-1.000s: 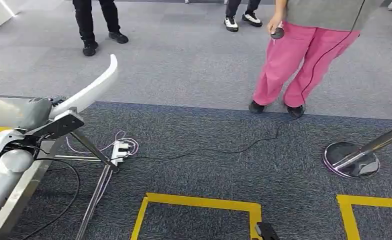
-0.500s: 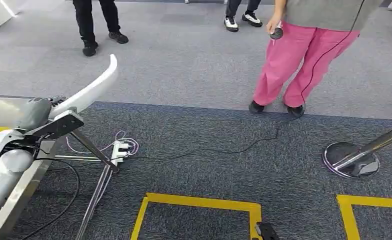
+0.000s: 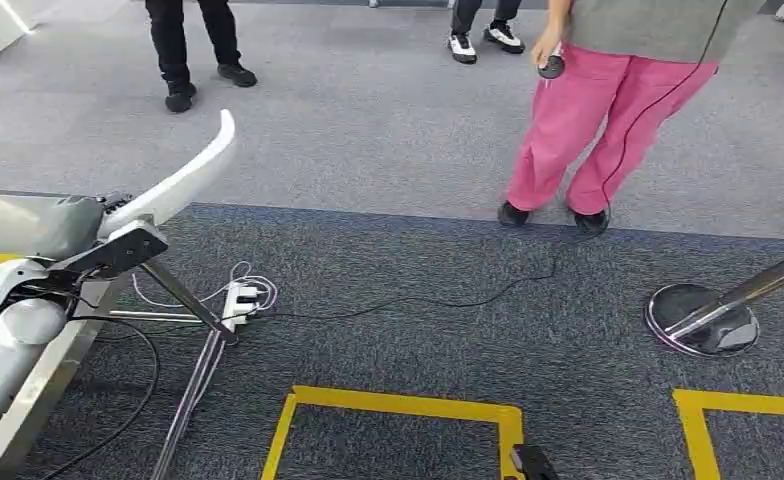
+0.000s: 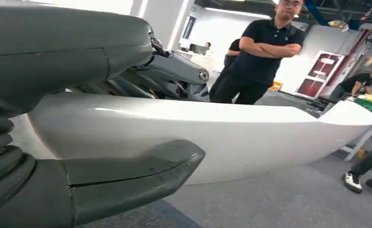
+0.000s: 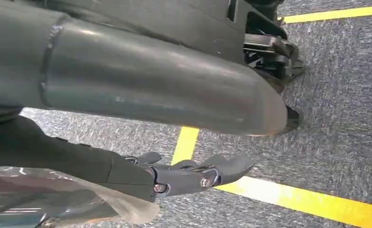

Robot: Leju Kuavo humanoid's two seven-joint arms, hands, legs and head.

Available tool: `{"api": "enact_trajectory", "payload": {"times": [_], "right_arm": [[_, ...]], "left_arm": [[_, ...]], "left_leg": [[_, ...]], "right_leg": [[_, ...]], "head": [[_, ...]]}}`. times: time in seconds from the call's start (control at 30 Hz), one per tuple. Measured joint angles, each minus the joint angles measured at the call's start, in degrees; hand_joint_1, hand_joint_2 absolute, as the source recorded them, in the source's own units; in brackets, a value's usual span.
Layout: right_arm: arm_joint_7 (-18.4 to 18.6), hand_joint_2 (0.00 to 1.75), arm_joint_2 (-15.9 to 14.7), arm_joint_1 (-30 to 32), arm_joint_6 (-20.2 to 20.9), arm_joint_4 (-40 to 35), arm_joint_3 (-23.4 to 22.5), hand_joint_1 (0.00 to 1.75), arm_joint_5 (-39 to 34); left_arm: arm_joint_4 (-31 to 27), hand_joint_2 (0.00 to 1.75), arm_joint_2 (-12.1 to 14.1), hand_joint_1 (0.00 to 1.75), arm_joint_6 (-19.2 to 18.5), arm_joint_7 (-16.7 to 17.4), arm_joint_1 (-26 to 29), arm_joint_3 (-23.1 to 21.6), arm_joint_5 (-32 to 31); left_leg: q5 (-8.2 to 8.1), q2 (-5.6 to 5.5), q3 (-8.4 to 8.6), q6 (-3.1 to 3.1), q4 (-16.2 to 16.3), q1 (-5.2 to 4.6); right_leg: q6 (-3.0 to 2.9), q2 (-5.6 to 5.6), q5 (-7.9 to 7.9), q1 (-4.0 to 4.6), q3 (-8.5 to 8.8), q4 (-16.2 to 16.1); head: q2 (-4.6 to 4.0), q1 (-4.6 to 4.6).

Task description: Take the parts from the cabinet and place them on the table.

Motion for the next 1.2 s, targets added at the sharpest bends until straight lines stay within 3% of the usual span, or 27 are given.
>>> {"api": "enact_trajectory", "payload": {"times": [1.2], "right_arm": [[0.00,0.00,0.00,0.22,0.00,0.00,0.00,0.00,0.22]], "left_arm": [[-0.07,1.75,0.31,1.75,0.00,0.44,0.00,0.00,0.11]], "left_leg": [[0.00,0.00,0.00,0.00,0.00,0.00]], "right_leg": [[0.00,0.00,0.00,0.00,0.00,0.00]], "head": [[0.02,0.00]]}}
